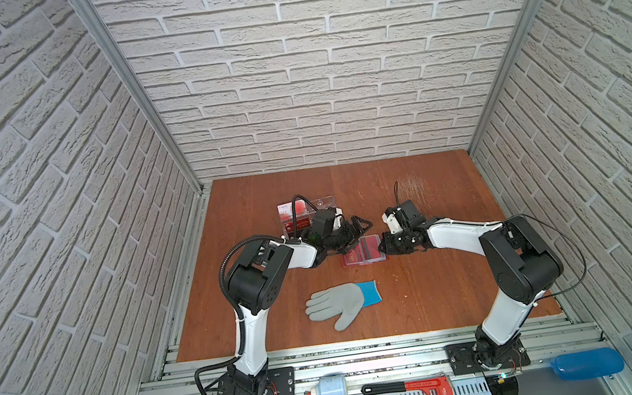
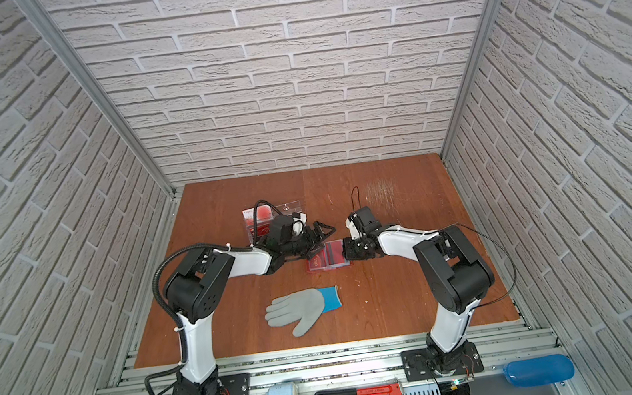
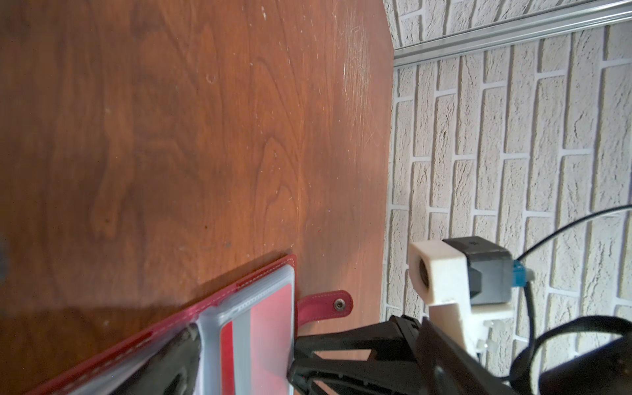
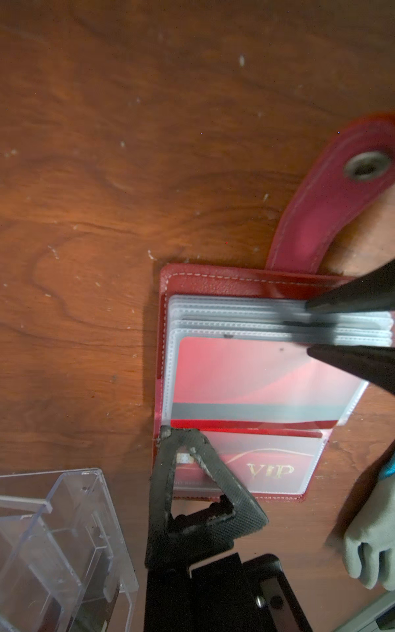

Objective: Take the credit cards out of the card holder

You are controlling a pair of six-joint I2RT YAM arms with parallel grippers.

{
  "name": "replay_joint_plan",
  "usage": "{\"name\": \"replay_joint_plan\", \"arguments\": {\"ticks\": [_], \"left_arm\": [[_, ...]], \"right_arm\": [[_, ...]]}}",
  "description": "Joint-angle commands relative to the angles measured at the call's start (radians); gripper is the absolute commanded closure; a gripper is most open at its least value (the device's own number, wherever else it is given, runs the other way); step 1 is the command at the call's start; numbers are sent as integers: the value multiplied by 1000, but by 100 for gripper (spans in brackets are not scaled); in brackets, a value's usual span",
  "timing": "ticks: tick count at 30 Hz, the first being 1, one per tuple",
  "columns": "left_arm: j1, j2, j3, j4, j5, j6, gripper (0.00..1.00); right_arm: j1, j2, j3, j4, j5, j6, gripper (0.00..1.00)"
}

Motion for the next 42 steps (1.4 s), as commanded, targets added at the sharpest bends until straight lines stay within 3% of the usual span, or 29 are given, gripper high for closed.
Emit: {"name": "replay_joint_plan", "arguments": {"ticks": [1, 13, 42], "left_arm": [[0, -18, -3, -30, 27, 36, 2], [0, -75, -51, -55, 69, 127, 2], [-20, -14, -75, 142, 143, 64, 2]], "right_arm": [[-13, -20, -12, -108, -11, -15, 79], [-41, -3, 17, -94, -56, -25, 79], [-41, 43, 2, -62, -77, -12, 84]]}}
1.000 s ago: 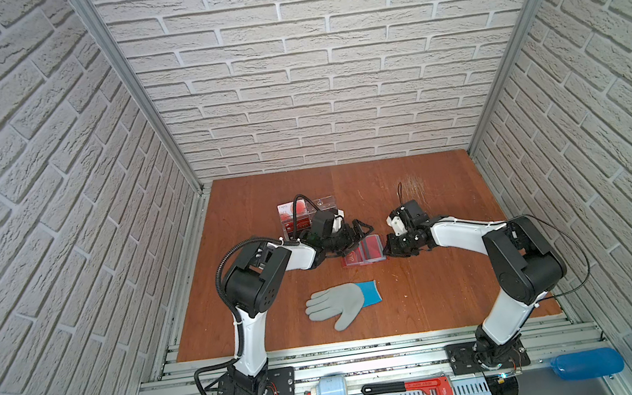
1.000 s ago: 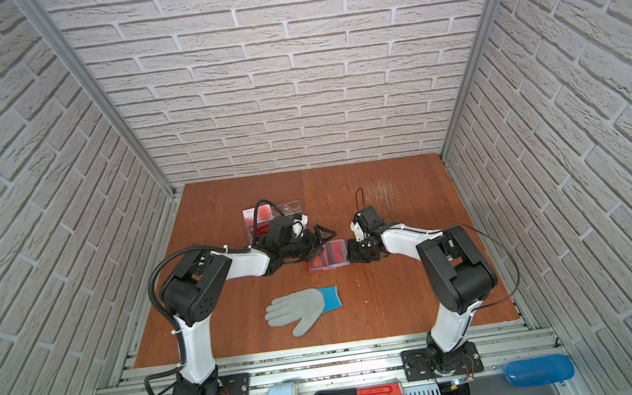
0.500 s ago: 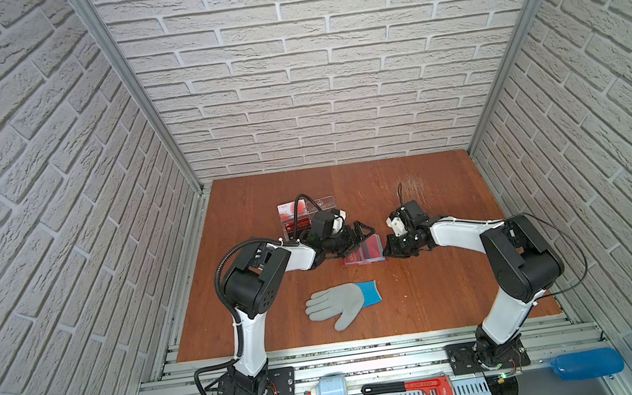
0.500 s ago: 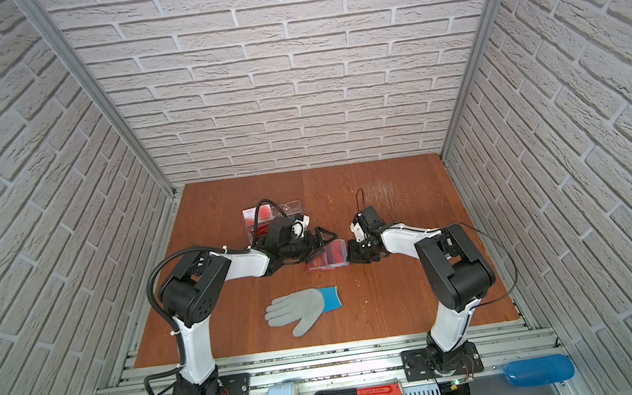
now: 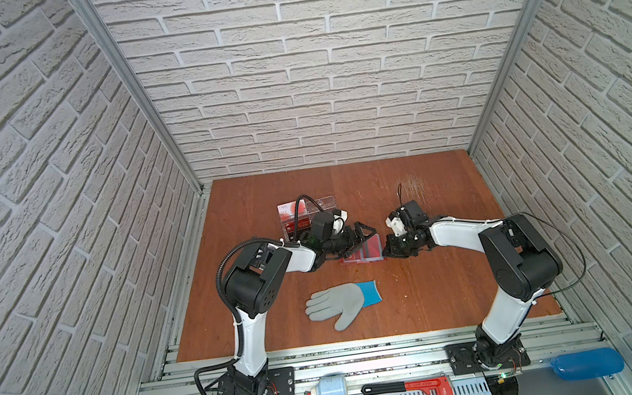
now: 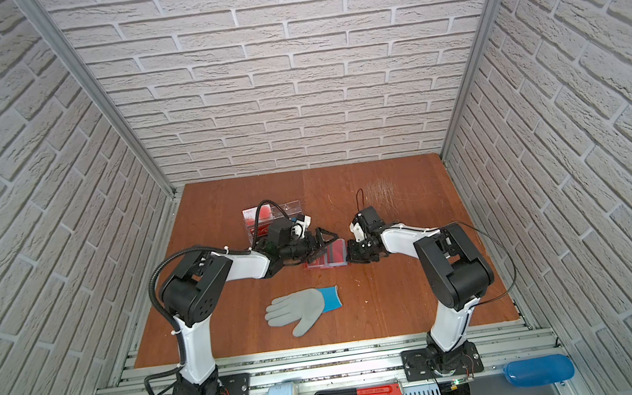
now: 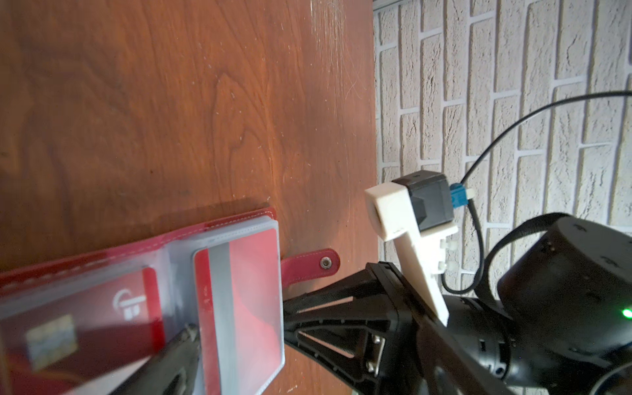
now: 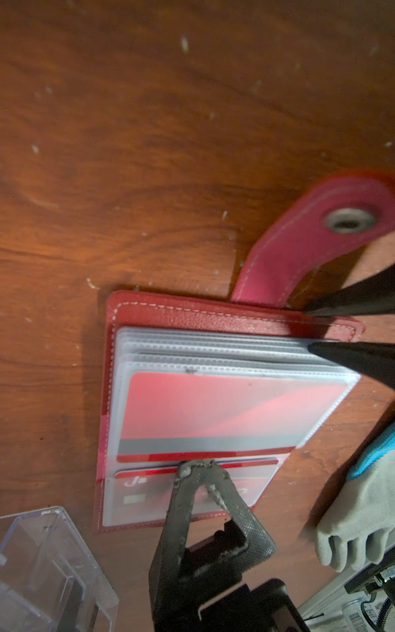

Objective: Take the credit cards out of the card holder

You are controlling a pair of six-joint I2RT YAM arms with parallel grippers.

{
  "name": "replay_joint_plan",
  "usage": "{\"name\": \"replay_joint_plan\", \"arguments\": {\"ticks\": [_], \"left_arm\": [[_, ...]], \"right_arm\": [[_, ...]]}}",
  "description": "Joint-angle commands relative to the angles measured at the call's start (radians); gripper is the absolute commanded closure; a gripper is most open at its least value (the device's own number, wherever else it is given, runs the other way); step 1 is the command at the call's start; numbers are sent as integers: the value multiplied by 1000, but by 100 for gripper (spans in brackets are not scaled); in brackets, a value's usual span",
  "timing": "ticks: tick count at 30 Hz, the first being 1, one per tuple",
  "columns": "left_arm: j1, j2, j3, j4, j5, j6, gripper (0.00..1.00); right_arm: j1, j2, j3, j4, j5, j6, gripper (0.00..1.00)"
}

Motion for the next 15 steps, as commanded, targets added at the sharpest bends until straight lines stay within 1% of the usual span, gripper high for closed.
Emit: {"name": "replay_joint_plan", "arguments": {"ticks": [1, 9, 15], "left_arm": [[-12, 19, -19, 97, 29, -12, 2], [-16, 7, -27, 67, 24, 24, 2], [-22, 13, -41, 64, 19, 34, 2]], "right_arm": [[0, 28, 4, 6, 2, -5, 84], [-1, 39, 12, 6, -6, -3, 84], [-16, -10, 17, 6, -28, 5, 83]]}}
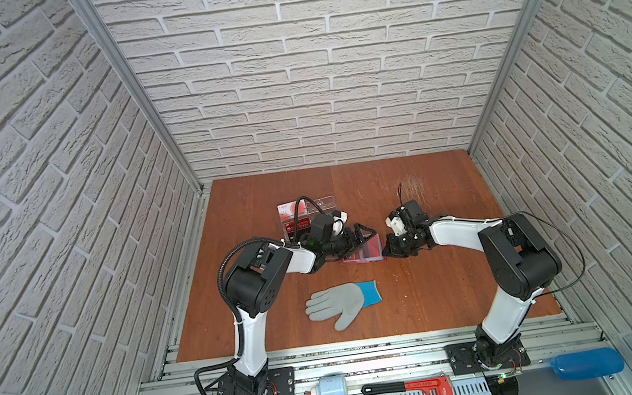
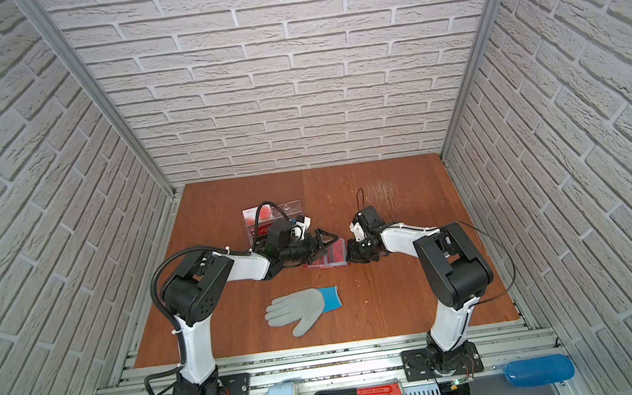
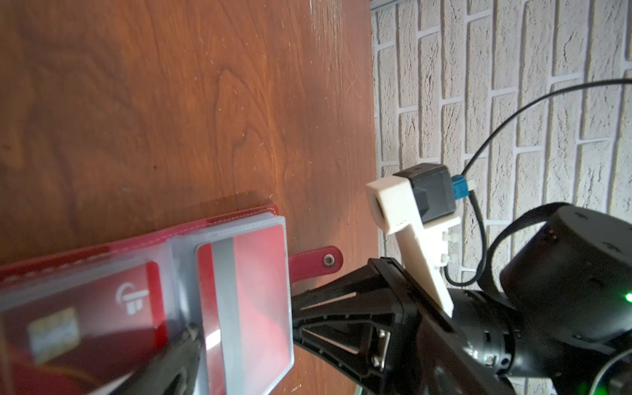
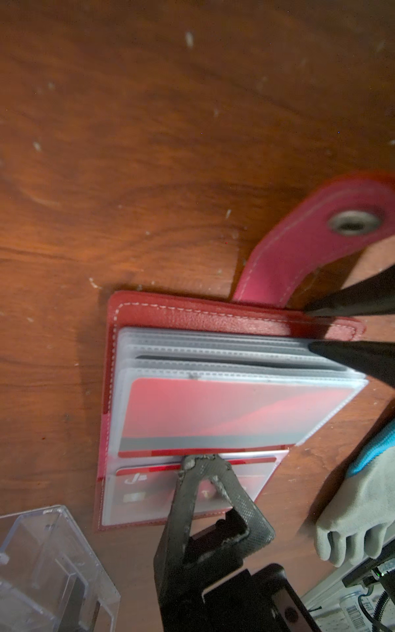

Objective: Take the credit cards out of the card holder

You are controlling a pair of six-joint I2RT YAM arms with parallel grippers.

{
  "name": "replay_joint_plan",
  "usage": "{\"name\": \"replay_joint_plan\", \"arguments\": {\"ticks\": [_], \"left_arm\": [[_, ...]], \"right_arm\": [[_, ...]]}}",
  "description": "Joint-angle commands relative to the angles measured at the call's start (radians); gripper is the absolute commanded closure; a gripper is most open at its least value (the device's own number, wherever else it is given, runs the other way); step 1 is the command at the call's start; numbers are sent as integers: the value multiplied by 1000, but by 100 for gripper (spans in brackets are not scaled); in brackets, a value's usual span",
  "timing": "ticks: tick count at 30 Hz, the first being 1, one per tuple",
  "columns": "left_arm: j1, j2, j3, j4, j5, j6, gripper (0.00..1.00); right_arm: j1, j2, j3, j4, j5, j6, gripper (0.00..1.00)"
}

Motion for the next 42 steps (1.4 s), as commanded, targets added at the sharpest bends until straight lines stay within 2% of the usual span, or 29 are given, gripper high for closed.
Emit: {"name": "replay_joint_plan", "arguments": {"ticks": [1, 13, 24, 31, 42], "left_arm": [[-21, 10, -22, 35, 18, 24, 2], [-28, 13, -37, 43, 7, 24, 2], [-28, 16, -45, 53, 2, 24, 2], [-28, 21, -43, 60, 2, 18, 2], [-29, 20, -49, 75, 0, 15, 2]], "right_arm": [[-9, -27, 10, 6, -9, 5, 83], [-26, -31, 92, -22, 2, 28, 78], [-38, -39, 103, -41, 73, 36, 75], [-37, -41, 91, -24, 55, 39, 75], [-37, 44, 82, 23, -14, 49, 76]]}}
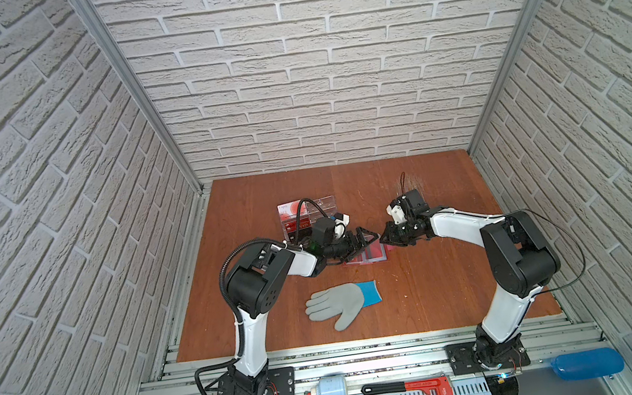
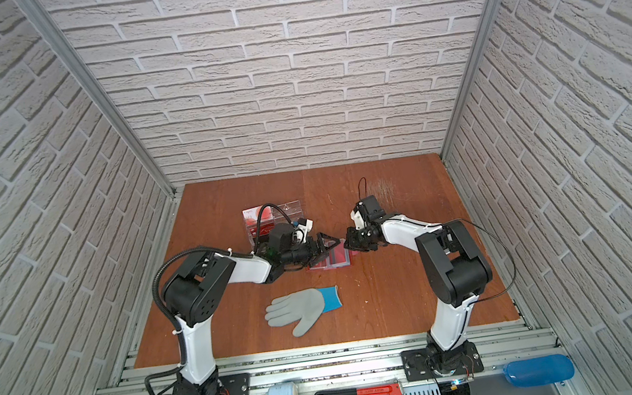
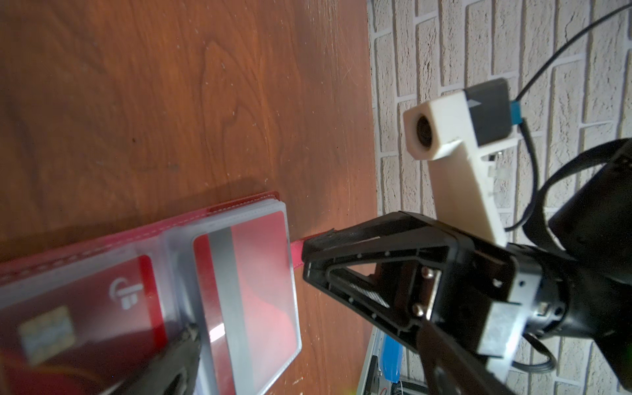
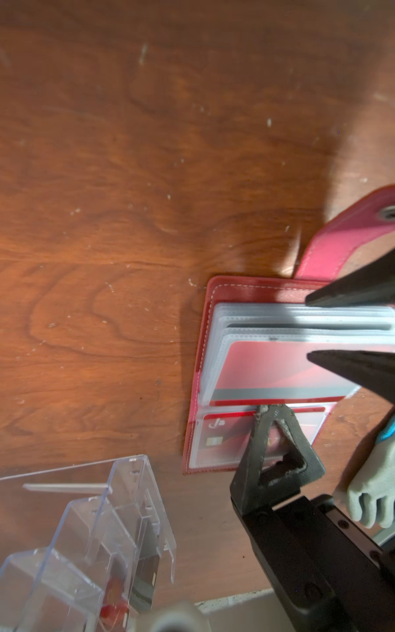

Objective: Take the credit cards out of the card holder

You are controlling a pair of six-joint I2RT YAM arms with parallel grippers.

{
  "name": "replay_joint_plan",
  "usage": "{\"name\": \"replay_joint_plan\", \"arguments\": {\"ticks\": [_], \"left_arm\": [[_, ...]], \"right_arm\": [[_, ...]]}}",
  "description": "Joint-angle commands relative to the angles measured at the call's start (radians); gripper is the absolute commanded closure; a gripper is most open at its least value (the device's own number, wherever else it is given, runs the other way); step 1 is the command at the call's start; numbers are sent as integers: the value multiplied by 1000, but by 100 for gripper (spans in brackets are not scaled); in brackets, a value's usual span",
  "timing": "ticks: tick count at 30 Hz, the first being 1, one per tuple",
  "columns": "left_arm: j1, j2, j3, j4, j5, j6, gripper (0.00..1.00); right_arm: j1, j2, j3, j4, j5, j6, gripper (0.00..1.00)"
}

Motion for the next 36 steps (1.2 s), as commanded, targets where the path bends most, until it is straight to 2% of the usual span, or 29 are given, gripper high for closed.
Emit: {"name": "replay_joint_plan", "arguments": {"ticks": [1, 17, 36], "left_arm": [[-9, 19, -21, 38, 1, 9, 2], [-15, 19, -24, 97, 13, -5, 2], [-14, -4, -50, 222, 32, -26, 2]], "right_arm": [[-4, 22, -14, 28, -21, 7, 77], [-4, 41, -77, 61, -9, 15, 86], [-3, 58, -80, 64, -11, 15, 89]]}}
